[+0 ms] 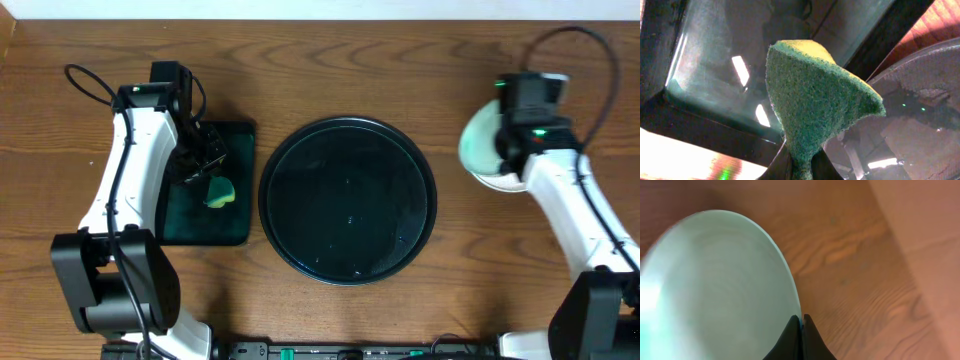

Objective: Clean dirty plates on tray and stack at the side
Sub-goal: 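Carry the plate right and lower it onto the stacked plates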

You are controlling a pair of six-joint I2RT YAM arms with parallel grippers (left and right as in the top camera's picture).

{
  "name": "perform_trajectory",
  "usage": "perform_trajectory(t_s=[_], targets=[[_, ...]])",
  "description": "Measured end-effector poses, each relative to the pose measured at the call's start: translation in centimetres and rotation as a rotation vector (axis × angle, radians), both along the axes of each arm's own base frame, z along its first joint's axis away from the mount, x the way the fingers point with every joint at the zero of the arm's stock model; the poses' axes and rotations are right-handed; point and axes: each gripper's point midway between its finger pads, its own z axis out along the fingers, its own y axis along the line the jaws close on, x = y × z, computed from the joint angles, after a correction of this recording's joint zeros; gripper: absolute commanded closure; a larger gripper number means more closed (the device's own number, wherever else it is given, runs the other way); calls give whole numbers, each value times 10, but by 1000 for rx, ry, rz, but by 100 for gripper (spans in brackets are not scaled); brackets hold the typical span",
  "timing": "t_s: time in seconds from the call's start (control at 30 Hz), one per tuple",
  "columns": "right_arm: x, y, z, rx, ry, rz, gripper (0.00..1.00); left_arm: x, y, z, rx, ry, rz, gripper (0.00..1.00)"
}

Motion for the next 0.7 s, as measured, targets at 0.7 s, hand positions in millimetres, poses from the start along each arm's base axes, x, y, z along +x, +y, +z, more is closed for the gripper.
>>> perform_trajectory(t_s=[0.7], targets=[[-7, -6, -74, 370, 81, -82, 99, 0, 0, -5, 0, 15, 0, 93]])
